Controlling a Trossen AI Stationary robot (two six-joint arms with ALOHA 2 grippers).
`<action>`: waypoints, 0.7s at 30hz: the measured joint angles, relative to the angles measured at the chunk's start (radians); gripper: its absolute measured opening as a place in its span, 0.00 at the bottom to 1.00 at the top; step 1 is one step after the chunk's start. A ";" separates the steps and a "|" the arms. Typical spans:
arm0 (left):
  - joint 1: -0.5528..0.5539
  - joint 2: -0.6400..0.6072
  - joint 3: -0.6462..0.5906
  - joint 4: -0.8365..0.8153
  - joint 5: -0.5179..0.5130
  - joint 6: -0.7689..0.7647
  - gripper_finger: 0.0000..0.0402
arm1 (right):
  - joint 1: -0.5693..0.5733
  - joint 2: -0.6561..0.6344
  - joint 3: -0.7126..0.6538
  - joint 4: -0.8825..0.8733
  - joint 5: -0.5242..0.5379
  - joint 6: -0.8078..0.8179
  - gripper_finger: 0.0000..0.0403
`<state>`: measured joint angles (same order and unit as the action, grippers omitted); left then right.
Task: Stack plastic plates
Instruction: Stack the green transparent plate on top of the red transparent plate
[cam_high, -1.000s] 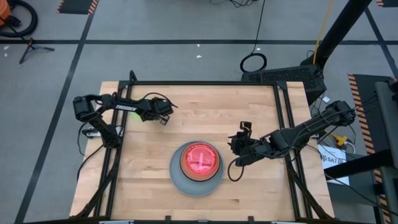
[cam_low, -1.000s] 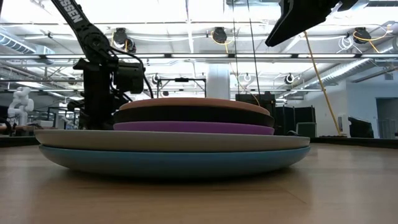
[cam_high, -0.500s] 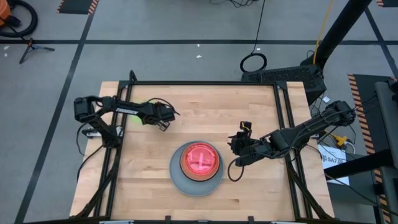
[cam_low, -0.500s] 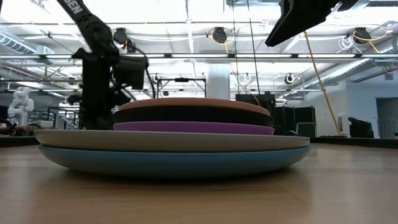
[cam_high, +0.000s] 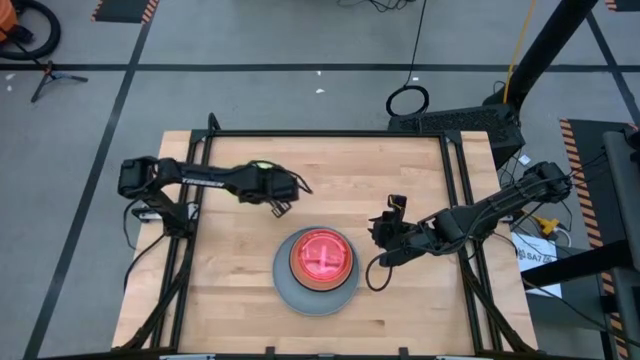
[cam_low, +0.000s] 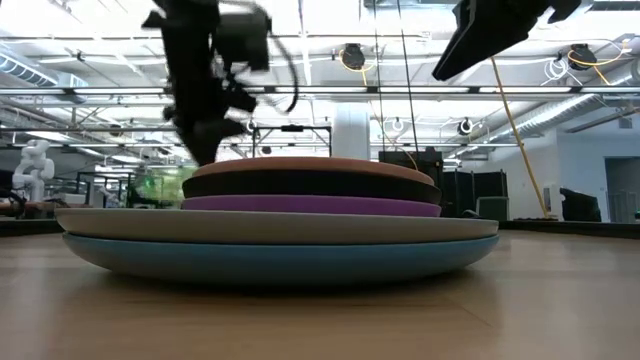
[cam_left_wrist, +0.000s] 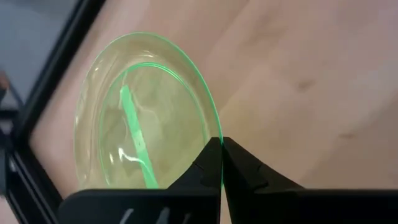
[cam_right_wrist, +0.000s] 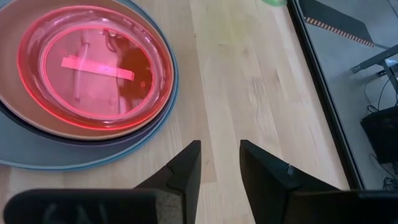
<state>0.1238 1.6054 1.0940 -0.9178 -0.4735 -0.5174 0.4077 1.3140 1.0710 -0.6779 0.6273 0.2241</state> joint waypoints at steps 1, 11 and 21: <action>-0.020 0.000 0.029 -0.014 0.000 0.018 0.01 | 0.000 0.000 0.000 -0.002 0.000 0.000 0.25; -0.313 -0.001 0.260 -0.054 0.141 0.320 0.01 | 0.000 0.000 0.000 -0.004 0.000 0.000 0.25; -0.557 -0.001 0.339 0.057 0.143 0.340 0.01 | 0.000 0.000 0.000 0.002 0.000 0.000 0.25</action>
<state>-0.4330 1.6042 1.4330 -0.8611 -0.3301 -0.1776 0.4079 1.3140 1.0710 -0.6762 0.6273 0.2241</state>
